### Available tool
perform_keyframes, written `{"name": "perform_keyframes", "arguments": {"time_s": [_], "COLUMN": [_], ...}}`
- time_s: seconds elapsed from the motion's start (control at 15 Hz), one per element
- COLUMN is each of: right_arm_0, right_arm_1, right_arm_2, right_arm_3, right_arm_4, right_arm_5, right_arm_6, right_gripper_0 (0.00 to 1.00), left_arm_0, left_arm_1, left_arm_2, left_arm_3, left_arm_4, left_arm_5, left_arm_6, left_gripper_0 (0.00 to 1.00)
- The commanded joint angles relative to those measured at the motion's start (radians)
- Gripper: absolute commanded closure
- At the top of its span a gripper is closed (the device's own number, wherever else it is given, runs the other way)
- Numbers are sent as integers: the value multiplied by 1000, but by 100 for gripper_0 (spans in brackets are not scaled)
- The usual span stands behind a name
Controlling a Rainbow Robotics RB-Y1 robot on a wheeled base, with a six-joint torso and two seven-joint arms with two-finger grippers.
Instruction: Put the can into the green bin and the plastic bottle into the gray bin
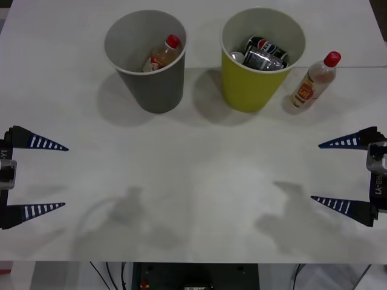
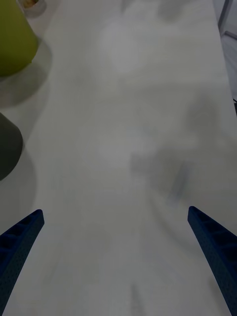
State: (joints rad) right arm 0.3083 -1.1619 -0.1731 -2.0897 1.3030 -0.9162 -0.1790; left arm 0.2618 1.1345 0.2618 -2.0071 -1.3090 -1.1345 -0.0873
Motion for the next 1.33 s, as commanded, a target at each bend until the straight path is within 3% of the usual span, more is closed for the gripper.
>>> {"name": "perform_keyframes", "arguments": {"time_s": [0.07,0.33,0.53,0.73,1.13,1.33], "right_arm_0": [6,17,21,-6,-207,-328], "right_arm_1": [-85,-171,-191,-191,-150,-119], "right_arm_2": [169,391,515,629,920,1037], "right_arm_3": [-36,-13,33,42,42,91], "right_arm_4": [33,33,18,-44,-238,-271], "right_arm_5": [327,732,990,1191,1556,1660], "right_arm_6": [-116,-252,-327,-407,-415,-425], "right_gripper_0": [0,0,0,0,0,0], "left_arm_0": [0,0,0,0,0,0], "left_arm_1": [0,0,0,0,0,0], "left_arm_2": [0,0,0,0,0,0], "left_arm_3": [0,0,0,0,0,0], "left_arm_4": [0,0,0,0,0,0], "left_arm_5": [0,0,0,0,0,0], "left_arm_6": [0,0,0,0,0,0], "left_gripper_0": [0,0,0,0,0,0]}}
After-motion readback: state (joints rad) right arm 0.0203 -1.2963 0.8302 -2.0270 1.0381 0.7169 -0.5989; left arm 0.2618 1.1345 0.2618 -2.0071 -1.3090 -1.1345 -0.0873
